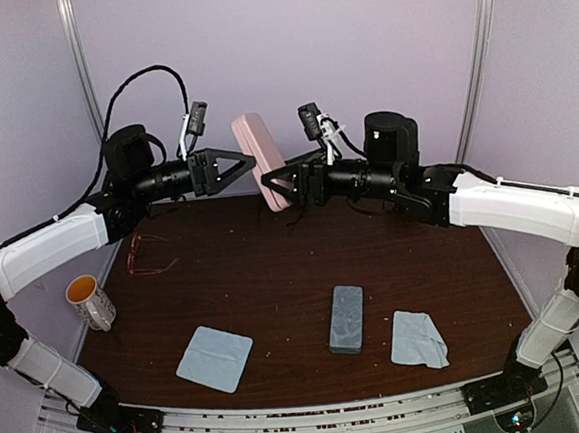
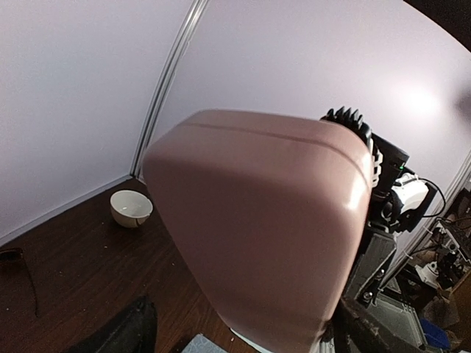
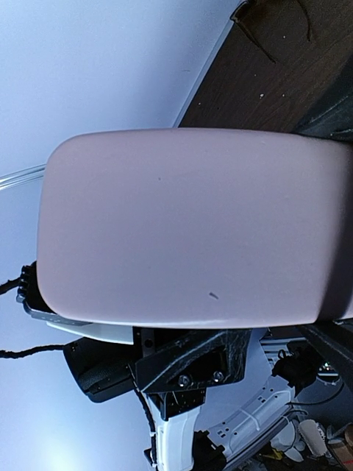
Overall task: Organize the sunglasses
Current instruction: Open the sunglasses case.
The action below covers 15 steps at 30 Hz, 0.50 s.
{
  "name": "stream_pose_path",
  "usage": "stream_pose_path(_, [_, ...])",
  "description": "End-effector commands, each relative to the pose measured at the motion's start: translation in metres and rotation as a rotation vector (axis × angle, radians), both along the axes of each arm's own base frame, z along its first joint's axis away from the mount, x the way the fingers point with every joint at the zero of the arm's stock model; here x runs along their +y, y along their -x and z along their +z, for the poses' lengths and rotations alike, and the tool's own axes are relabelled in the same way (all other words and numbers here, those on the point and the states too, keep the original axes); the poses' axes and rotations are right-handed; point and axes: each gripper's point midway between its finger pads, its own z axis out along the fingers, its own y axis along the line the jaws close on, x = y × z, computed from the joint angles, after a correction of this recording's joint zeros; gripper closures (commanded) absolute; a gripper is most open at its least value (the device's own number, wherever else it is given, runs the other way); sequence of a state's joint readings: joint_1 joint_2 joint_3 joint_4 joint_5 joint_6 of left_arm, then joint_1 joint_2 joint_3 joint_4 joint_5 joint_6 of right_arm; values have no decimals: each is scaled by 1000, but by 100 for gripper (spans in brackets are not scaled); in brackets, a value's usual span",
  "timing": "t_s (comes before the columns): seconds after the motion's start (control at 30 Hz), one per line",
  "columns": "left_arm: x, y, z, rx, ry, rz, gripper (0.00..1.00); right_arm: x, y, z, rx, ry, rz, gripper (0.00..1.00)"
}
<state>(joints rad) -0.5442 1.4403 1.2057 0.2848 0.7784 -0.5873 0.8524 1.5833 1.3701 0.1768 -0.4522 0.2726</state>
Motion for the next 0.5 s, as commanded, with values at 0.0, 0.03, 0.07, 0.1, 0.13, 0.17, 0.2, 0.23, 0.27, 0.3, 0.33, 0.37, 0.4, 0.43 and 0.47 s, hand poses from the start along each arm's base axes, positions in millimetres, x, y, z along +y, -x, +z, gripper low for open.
stream_pose_path(0.0, [-1, 0, 3, -20, 25, -22, 15, 1, 3, 31, -77, -52, -3, 69])
stream_pose_path(0.03, [-2, 0, 2, -18, 25, -23, 15, 1, 3, 31, -77, -52, -3, 69])
stream_pose_path(0.07, [-2, 0, 1, -13, 26, -24, 14, 2, 4, 31, -78, -52, -2, 69])
stream_pose_path(0.1, [-3, -1, 0, -10, 25, -24, 15, 1, 4, 31, -80, -52, -2, 69])
stream_pose_path(0.13, [-3, -2, 0, -8, 24, -24, 15, 1, 4, 31, -80, -50, 0, 69])
stream_pose_path(0.17, [-3, -3, -2, -6, 22, -20, 15, 1, 5, 32, -83, -52, 2, 69])
stream_pose_path(0.2, [-3, -5, -3, -2, 18, -12, 15, 1, 6, 32, -86, -53, 5, 69])
stream_pose_path(0.23, [-3, -6, -5, 4, 13, -2, 16, 1, 7, 33, -90, -54, 9, 69])
stream_pose_path(0.27, [-3, -9, -7, 8, 7, 9, 17, 1, 9, 34, -94, -56, 15, 69])
stream_pose_path(0.3, [-3, -11, -10, 15, 1, 18, 18, 1, 11, 34, -99, -57, 21, 69])
stream_pose_path(0.33, [-3, -13, -12, 20, -5, 26, 19, 1, 13, 35, -108, -61, 26, 69])
stream_pose_path(0.37, [-3, -15, -14, 23, -11, 34, 20, 0, 15, 37, -119, -69, 31, 69])
stream_pose_path(0.4, [-3, -18, -17, 29, -20, 42, 20, -1, 17, 36, -127, -72, 31, 69])
stream_pose_path(0.43, [-3, -20, -18, 32, -30, 53, 21, -2, 20, 38, -143, -83, 35, 69])
stream_pose_path(0.47, [-2, -23, -21, 35, -46, 67, 22, -4, 23, 39, -157, -93, 39, 69])
